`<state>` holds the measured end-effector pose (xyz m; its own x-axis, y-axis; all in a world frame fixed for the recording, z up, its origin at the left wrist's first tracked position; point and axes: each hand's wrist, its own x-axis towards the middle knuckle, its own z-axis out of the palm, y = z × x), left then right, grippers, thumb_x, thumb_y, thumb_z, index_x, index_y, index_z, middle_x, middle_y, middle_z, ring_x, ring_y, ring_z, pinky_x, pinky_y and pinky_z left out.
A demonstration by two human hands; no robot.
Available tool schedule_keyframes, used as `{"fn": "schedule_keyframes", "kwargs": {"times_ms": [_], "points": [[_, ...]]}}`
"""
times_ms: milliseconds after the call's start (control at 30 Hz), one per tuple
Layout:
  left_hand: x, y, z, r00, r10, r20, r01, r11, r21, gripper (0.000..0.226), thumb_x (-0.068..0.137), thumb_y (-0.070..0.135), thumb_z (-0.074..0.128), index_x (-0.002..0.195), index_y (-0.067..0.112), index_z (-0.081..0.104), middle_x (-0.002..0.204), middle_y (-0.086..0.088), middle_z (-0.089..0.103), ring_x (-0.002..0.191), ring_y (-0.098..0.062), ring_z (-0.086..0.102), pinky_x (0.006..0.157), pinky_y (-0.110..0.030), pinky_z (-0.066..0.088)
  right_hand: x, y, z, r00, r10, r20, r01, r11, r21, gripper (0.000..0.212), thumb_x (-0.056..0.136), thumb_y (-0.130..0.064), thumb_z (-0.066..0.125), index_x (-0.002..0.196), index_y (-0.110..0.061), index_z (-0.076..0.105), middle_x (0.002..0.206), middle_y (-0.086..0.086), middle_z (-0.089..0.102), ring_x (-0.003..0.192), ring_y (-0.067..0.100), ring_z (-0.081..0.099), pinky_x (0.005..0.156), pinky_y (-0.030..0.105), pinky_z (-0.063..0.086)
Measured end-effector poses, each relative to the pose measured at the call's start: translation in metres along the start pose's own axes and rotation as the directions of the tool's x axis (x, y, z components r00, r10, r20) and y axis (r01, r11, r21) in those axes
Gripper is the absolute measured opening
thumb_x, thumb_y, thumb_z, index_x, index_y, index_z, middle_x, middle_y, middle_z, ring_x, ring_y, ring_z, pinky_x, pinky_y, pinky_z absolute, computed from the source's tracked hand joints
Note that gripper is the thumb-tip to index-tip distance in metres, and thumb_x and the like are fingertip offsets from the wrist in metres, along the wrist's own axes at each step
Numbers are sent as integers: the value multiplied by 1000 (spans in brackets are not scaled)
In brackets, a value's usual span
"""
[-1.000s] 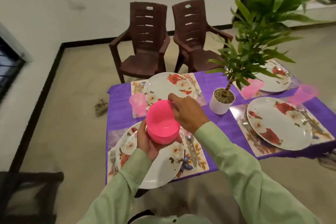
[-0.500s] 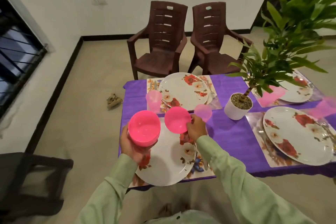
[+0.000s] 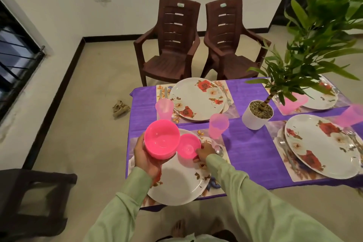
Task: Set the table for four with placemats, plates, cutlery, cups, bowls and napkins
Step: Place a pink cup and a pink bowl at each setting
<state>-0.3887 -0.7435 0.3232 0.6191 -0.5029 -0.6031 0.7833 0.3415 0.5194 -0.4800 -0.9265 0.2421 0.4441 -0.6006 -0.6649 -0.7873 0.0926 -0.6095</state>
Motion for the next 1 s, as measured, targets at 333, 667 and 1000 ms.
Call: {"fn": "schedule_keyframes", "kwargs": {"times_ms": [333,667,1000], "points": [[11,-74,81,996,-74,50,68,991,111,52,85,54,59,126,21,64,122,-20,66,108,-48,63,86,-71,47,-49,3,-134,785,-572,-235,534,819,-211,24,98,-29,56,90,-13,72,81,5,71,74,23,62,71,36,48],[11,-234,244,974,-195,116,166,960,224,62,82,56,55,132,21,57,130,-18,61,115,-45,58,83,-69,49,-64,18,-338,602,-798,-13,641,493,-588,37,87,-21,69,121,-10,65,117,11,66,110,31,59,93,39,44],[20,-318,333,935,-308,175,249,923,295,37,93,51,46,109,24,66,109,-11,70,103,-37,62,93,-60,47,-45,70,-451,690,-707,-154,550,650,-524,28,89,-2,52,114,-11,62,97,18,67,89,35,61,72,38,48]]}}
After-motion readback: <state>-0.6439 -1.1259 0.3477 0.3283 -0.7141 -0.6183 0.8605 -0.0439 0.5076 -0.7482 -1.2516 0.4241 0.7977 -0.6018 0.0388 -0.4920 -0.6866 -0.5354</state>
